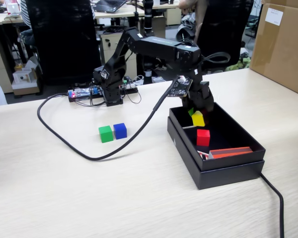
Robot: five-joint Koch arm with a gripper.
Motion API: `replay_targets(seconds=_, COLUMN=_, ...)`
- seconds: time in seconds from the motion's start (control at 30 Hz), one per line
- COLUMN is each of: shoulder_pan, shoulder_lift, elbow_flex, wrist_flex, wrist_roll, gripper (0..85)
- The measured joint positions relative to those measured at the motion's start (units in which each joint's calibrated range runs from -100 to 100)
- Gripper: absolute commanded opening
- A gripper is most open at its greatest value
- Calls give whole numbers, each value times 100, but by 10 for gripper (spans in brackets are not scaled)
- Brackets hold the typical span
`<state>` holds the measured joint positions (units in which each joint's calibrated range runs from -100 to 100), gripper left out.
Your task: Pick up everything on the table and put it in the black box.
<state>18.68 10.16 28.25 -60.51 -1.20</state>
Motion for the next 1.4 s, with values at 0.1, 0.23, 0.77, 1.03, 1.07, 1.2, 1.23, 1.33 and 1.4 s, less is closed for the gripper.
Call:
replay_targets(seconds=0.1, shoulder_pan=0, shoulder_lift=142, elbow_flex=9, wrist_flex=8, wrist_roll=0, gripper=281)
replay_targets(seconds=0.23, shoulder_pan=-10, shoulder_lift=194, elbow_flex=9, wrist_flex=8, wrist_roll=0, gripper=414)
replay_targets(seconds=0.77, shoulder_pan=-1392, shoulder_lift=-4841, elbow_flex=-2428, wrist_flex=-286, wrist_roll=-469, gripper=441)
replay_targets(seconds=1.03, shoulder_pan=-2217, shoulder_lift=-6615, elbow_flex=-4801, wrist_flex=-294, wrist_roll=-947, gripper=467)
replay_targets(seconds=1.07, shoulder_pan=-2305, shoulder_lift=-6693, elbow_flex=-4966, wrist_flex=-286, wrist_roll=-1006, gripper=467)
replay_targets(seconds=1.2, shoulder_pan=-2632, shoulder_lift=-6744, elbow_flex=-5404, wrist_flex=-286, wrist_roll=-1236, gripper=467)
replay_targets(seconds=1.23, shoulder_pan=-2691, shoulder_lift=-6731, elbow_flex=-5440, wrist_flex=-286, wrist_roll=-1294, gripper=467)
replay_targets(seconds=1.33, shoulder_pan=-2862, shoulder_lift=-6369, elbow_flex=-5440, wrist_flex=-286, wrist_roll=-1407, gripper=467)
replay_targets(seconds=1.4, shoulder_pan=-2930, shoulder_lift=-5929, elbow_flex=-5431, wrist_flex=-201, wrist_roll=-1426, gripper=464)
